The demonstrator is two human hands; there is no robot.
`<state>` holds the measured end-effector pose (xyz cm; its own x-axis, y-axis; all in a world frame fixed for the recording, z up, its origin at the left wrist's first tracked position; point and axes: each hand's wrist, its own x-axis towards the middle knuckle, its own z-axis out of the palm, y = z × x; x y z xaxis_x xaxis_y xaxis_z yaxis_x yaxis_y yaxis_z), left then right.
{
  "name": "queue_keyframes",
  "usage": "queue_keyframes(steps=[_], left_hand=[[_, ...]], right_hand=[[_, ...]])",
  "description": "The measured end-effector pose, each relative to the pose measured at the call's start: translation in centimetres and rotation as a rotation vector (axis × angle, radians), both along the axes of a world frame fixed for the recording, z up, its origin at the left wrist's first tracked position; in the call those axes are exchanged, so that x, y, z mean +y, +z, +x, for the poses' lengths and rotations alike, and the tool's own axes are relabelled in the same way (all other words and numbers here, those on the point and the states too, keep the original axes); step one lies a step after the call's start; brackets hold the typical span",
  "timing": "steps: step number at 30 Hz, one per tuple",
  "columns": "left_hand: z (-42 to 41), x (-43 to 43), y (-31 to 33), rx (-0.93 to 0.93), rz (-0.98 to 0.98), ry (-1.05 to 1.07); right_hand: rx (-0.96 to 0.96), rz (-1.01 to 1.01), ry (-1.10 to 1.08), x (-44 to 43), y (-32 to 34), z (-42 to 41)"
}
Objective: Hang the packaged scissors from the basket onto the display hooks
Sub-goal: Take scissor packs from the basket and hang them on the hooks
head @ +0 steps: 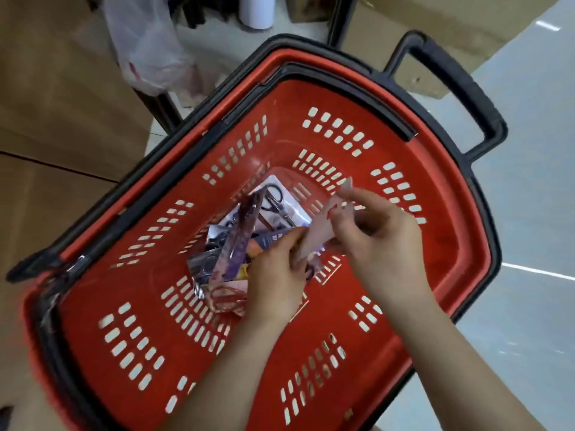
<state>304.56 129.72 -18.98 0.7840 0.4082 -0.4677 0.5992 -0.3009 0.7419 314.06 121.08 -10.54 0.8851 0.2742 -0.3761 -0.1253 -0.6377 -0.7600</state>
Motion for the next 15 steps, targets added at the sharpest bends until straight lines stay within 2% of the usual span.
queue_keyframes(steps=[2, 5, 6, 7, 9, 11, 13, 15], left_hand=[[-0.9, 1.3, 0.0, 0.011, -0.062, 0.155], [-1.6, 2.4, 0.8, 0.001, -0.478, 0.423], [-1.7, 2.5, 0.9, -0.001, -0.579, 0.449], [-1.9, 2.6, 0.7, 0.017, -0.595, 0.436], [-2.5, 2.8, -0.7, 0.083, -0.543, 0.401], [-3.2, 3.5, -2.8, 0.206, -0.393, 0.364], [-3.8, 4.6, -5.1, 0.352, -0.105, 0.132], [-3.7, 4.8, -7.6, 0.371, 0.101, -0.211]], right_hand=[[0.266, 0.231, -0.113, -0.7, 0.0, -0.7], [0.469, 0.204, -0.006, -1.6, -2.5, -1.8], [0.549, 0.195, 0.004, -1.4, -3.4, -2.6], [0.598, 0.169, -0.004, -1.3, -4.5, -3.5], [0.516, 0.015, -0.075, -1.1, -6.5, -5.0], [0.404, -0.144, -0.134, -1.1, -7.8, -5.6], [0.359, -0.237, -0.191, -1.3, -8.1, -5.4], [0.307, -0.263, -0.242, -2.1, -8.5, -5.1]])
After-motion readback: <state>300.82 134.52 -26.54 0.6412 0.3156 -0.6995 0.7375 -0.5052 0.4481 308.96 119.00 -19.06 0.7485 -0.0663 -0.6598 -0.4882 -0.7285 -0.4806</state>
